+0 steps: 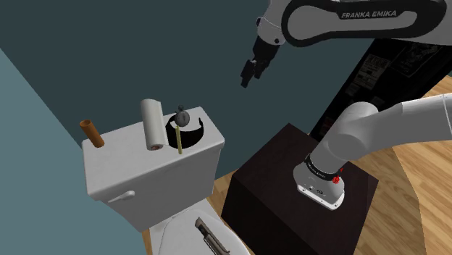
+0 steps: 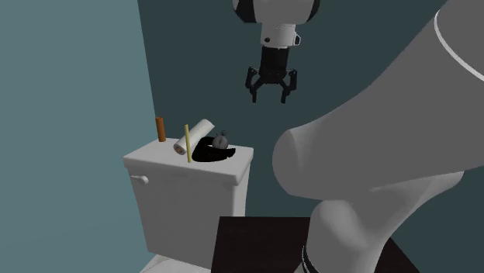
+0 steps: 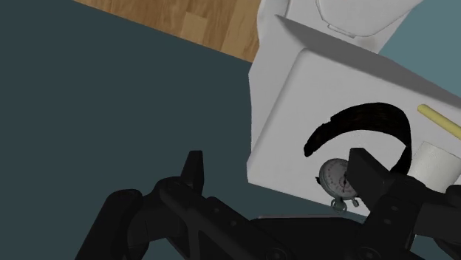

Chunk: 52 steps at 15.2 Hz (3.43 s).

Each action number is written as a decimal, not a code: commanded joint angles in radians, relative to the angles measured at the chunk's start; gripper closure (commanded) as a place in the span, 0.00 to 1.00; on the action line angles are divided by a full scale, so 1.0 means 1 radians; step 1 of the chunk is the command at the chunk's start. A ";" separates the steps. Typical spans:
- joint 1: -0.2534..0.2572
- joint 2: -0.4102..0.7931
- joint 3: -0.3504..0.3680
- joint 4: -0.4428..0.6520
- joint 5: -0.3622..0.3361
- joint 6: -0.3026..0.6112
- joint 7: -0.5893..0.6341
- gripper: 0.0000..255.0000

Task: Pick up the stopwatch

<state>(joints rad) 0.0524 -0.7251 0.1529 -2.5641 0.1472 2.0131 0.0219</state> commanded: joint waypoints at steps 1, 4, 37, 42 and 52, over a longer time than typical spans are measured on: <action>0.008 0.049 0.037 -0.015 0.008 0.096 0.024 0.00; 0.012 0.132 0.092 -0.028 0.008 0.235 0.060 0.00; -0.055 1.032 0.295 0.362 -1.185 0.783 1.119 1.00; -0.055 1.032 0.295 0.362 -1.185 0.783 1.119 1.00; -0.119 0.931 0.380 0.342 -0.979 0.738 0.942 1.00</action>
<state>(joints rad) -0.0589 0.2165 0.5239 -2.2209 -0.8564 2.7562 0.9850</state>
